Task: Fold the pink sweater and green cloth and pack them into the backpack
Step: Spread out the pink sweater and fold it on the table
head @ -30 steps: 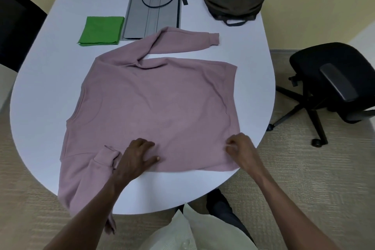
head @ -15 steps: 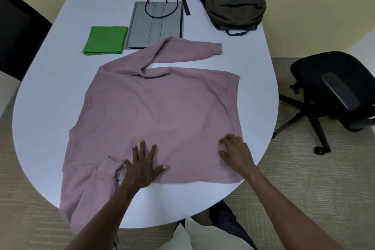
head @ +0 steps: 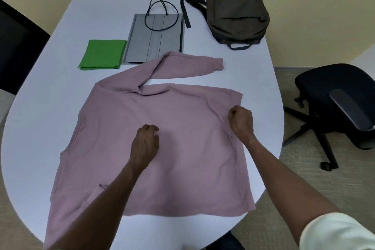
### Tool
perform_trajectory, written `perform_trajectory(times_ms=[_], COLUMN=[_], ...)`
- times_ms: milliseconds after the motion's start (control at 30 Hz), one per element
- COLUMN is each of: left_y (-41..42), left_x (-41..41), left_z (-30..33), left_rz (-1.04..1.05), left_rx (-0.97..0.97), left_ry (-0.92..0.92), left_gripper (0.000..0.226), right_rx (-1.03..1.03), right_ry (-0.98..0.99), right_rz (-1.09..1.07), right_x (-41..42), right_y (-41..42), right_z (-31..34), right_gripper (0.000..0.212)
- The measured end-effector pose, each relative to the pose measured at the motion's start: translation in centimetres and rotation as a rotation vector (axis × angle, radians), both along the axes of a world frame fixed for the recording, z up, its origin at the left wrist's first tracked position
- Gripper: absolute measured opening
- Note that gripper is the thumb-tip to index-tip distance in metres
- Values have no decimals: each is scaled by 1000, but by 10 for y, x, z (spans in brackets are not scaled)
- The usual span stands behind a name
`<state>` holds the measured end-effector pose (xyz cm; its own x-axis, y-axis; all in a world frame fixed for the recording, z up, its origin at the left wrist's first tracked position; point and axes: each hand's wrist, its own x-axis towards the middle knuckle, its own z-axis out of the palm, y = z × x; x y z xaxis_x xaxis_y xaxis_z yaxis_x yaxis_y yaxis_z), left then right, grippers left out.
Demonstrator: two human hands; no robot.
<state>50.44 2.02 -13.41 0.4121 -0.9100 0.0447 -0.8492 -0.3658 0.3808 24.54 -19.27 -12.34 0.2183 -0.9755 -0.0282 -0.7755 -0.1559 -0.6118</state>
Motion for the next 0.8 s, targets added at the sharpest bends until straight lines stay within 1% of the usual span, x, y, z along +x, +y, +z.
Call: perform_trajectory(times_ms=[133,300,367,467,567,600,667,800], left_y=[-56,-100,-111,-129,-144,-148,-153,-160], left_x=[32,61,73,92,115,125,144,186], left_z=[-1,-8,-12,-14,-15,-16,-17,-18], left_rz=[16,99,93,30,-140,-176,-184,-189], left_rx=[-62,-53,-27,63,169,228,358,487], left_ry=[0,-24,-51,-99,-216,-257,-325,-480], left_gripper=[24,31,36,44,58,59,54,42], right_rx=[-2,48,105,70,18,17,50,205], right_ry=[22,62,80,165,170,168,146,70], right_rz=[20,185,202,200,165,154,135,117], right_x=[9,22,26,32,37,38,39,38], right_y=[-58,-99,-105,-110,-113,-115,-121,-137], right_z=[-11,-39,-48,-56,-60,-61,-65,-59], right_gripper=[23,16,32,36,30,27,21,16])
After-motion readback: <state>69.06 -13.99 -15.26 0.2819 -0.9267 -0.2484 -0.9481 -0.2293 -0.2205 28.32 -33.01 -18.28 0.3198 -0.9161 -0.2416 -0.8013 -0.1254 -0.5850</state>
